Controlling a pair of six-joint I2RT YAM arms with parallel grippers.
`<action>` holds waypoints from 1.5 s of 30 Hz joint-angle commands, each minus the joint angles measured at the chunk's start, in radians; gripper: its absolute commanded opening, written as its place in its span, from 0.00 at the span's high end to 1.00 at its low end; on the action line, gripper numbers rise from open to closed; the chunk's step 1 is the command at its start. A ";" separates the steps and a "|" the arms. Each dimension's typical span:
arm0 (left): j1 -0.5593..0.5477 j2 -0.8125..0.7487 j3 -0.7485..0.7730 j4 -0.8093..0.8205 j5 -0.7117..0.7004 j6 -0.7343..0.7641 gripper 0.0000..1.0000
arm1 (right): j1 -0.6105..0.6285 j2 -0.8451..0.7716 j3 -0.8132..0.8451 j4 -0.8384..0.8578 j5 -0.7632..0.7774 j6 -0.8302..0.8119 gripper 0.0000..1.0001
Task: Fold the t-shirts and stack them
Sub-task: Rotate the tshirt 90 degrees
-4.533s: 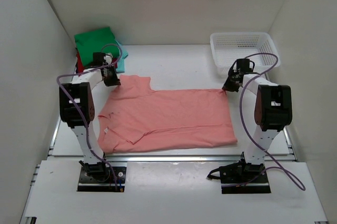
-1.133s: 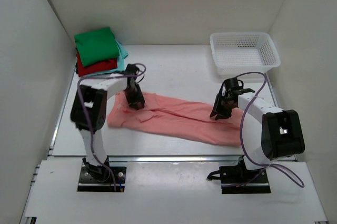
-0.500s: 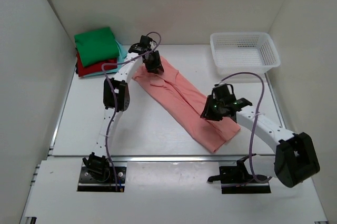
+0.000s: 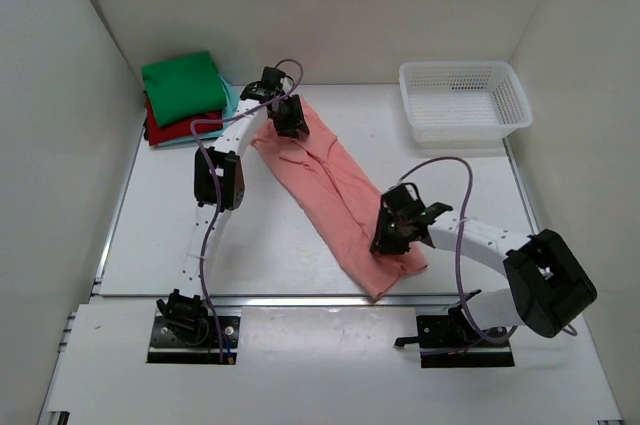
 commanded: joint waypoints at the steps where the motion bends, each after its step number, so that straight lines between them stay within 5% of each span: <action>1: 0.032 0.007 -0.004 -0.018 -0.028 0.021 0.47 | 0.139 0.052 -0.058 0.046 -0.113 0.115 0.73; 11: 0.041 0.043 0.015 0.171 0.145 -0.006 0.47 | 0.322 0.189 0.000 0.351 -0.280 0.058 0.74; 26: 0.053 0.022 0.004 0.393 0.182 -0.060 0.37 | 0.296 0.428 0.313 0.268 -0.333 -0.229 0.74; 32: 0.055 -0.038 0.260 0.283 0.216 -0.051 0.36 | 0.280 0.333 0.379 0.190 -0.285 -0.315 0.74; 36: 0.064 -0.325 0.037 0.151 0.156 0.007 0.36 | 0.248 0.220 0.402 0.104 -0.200 -0.341 0.73; 39: 0.076 -0.600 -0.230 0.097 0.064 0.099 0.36 | 0.201 0.132 0.375 0.051 -0.146 -0.355 0.62; 41: 0.102 -0.819 -0.547 0.137 0.012 0.089 0.35 | 0.123 0.065 0.350 0.023 -0.156 -0.378 0.47; 45: 0.183 -1.291 -1.007 0.139 -0.057 0.055 0.32 | 0.024 -0.041 0.284 -0.058 -0.156 -0.436 0.42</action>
